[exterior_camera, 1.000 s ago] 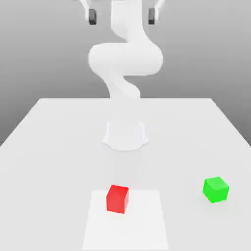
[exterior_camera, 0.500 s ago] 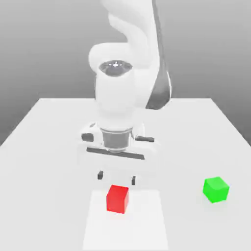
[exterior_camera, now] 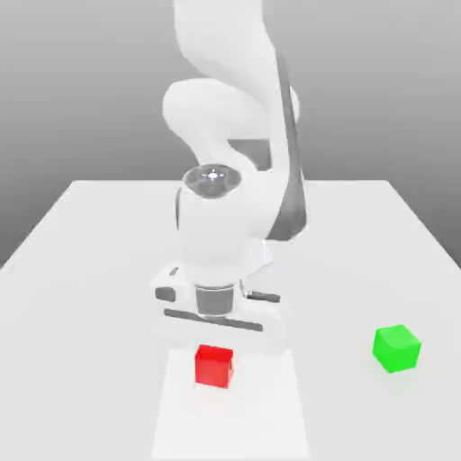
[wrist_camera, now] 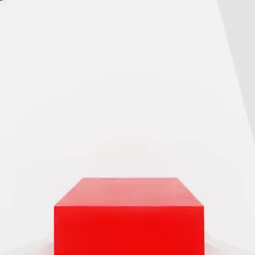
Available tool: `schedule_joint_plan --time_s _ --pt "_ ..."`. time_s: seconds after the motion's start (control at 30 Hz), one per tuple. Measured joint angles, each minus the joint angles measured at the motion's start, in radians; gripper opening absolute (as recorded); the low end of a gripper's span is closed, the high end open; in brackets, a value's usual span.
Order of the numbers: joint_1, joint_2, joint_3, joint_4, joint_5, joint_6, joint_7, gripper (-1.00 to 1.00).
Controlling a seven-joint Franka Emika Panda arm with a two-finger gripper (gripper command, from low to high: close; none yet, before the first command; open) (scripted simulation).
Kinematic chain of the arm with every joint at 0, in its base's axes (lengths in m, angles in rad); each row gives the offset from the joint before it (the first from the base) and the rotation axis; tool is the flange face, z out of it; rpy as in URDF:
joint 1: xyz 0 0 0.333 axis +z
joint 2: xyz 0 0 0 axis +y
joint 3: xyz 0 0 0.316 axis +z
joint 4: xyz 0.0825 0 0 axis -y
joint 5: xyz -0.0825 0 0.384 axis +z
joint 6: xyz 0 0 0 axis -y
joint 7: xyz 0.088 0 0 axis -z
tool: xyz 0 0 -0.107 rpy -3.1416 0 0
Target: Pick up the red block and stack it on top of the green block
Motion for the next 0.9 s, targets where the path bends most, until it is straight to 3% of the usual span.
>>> schedule_joint_plan --time_s 0.13,0.67,0.9 --pt "0.011 -0.116 0.013 -0.011 0.012 -0.105 -0.040 -1.00" --pt "0.544 -0.146 0.212 0.111 0.038 -0.258 -0.700 -1.00" --pt "0.568 0.024 0.186 0.130 -0.074 -0.110 -0.667 -1.00"
